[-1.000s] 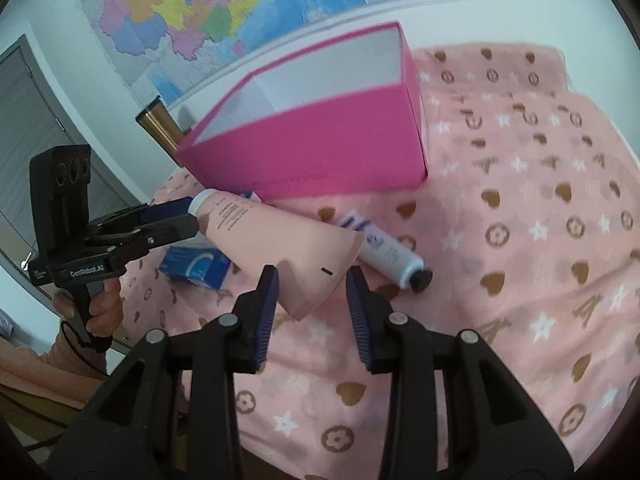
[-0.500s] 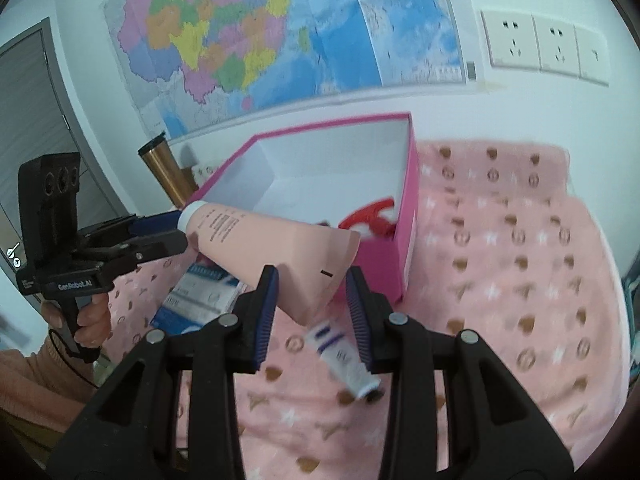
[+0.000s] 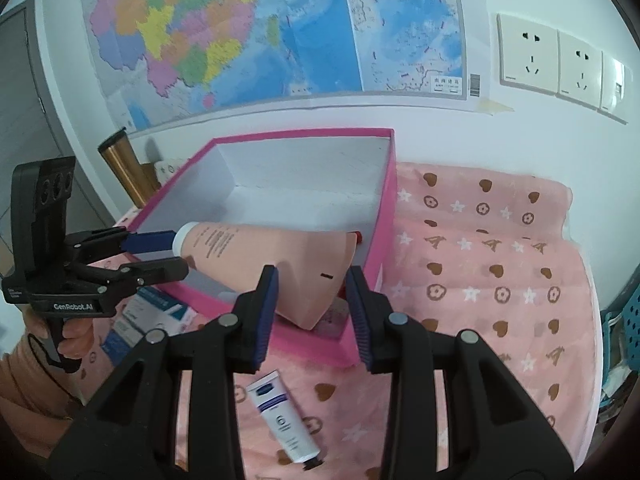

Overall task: Organize rigid objects
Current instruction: 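Carry the peach tube over the box and open the right gripper, then move the right gripper to the blue-and-white medicine carton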

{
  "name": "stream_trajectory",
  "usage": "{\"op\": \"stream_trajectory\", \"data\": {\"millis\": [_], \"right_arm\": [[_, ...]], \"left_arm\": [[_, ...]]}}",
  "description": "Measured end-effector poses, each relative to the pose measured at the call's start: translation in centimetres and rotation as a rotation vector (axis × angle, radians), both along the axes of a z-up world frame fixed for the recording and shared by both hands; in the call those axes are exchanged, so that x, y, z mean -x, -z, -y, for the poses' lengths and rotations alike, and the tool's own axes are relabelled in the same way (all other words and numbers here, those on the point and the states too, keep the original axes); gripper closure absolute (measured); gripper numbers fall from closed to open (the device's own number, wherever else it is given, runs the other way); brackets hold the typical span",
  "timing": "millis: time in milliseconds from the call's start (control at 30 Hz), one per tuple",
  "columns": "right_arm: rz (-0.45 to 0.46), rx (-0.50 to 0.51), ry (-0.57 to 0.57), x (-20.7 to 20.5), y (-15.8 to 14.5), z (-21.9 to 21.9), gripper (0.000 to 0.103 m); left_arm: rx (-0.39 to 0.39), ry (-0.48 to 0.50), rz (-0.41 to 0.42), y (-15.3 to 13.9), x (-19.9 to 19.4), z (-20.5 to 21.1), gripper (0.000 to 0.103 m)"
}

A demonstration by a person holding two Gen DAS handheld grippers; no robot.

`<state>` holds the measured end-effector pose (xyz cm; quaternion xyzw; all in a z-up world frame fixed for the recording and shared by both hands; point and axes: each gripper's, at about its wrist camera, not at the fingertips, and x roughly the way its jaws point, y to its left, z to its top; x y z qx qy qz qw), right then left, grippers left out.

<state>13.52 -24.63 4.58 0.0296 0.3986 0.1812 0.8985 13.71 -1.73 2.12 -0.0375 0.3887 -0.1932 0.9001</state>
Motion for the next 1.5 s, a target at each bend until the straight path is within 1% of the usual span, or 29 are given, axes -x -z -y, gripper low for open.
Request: {"op": "stream_trajectory", "data": {"millis": [133, 200, 333, 500, 633, 833, 900, 1000, 1167, 1267, 1500], "right_arm": [[-0.009, 0.037, 0.002, -0.9, 0.4, -0.3, 0.065], [-0.006, 0.049, 0.001, -1.0, 0.4, -0.6, 0.065], [0.012, 0.084, 0.011, -1.1, 0.3, -1.0, 0.065], [0.021, 0.068, 0.017, -0.5, -0.1, -0.9, 0.064], [0.025, 0.045, 0.023, 0.2, -0.3, -0.5, 0.064], [0.034, -0.024, 0.004, 2.1, -0.8, -0.6, 0.063], [0.036, -0.062, -0.019, 3.0, -0.9, -0.9, 0.061], [0.029, -0.098, -0.058, 4.0, -0.5, -1.8, 0.059], [-0.003, -0.139, -0.096, 5.3, 0.7, -3.0, 0.059], [-0.027, -0.158, -0.107, 5.8, 1.4, -3.5, 0.059], [-0.090, -0.180, -0.129, 6.6, 3.5, -4.7, 0.059]], "left_arm": [[-0.016, 0.000, -0.027, 0.9, -1.0, 0.2, 0.045], [-0.006, 0.011, -0.035, 1.1, -1.3, 0.2, 0.046], [-0.028, 0.028, -0.031, 1.1, -1.5, 0.8, 0.046], [-0.023, 0.048, -0.020, 1.0, -1.3, 0.7, 0.046], [-0.020, 0.049, 0.005, 0.6, -0.5, 0.2, 0.046], [-0.033, 0.006, 0.083, -0.6, 2.3, -1.3, 0.044], [-0.033, -0.010, 0.112, -1.1, 3.5, -2.1, 0.041], [-0.029, -0.054, 0.143, -1.7, 5.2, -3.6, 0.039], [-0.033, -0.123, 0.151, -1.5, 7.6, -5.8, 0.039], [-0.028, -0.145, 0.133, -0.8, 8.6, -6.7, 0.039], [-0.045, -0.195, 0.093, 1.0, 10.1, -7.7, 0.039]]}}
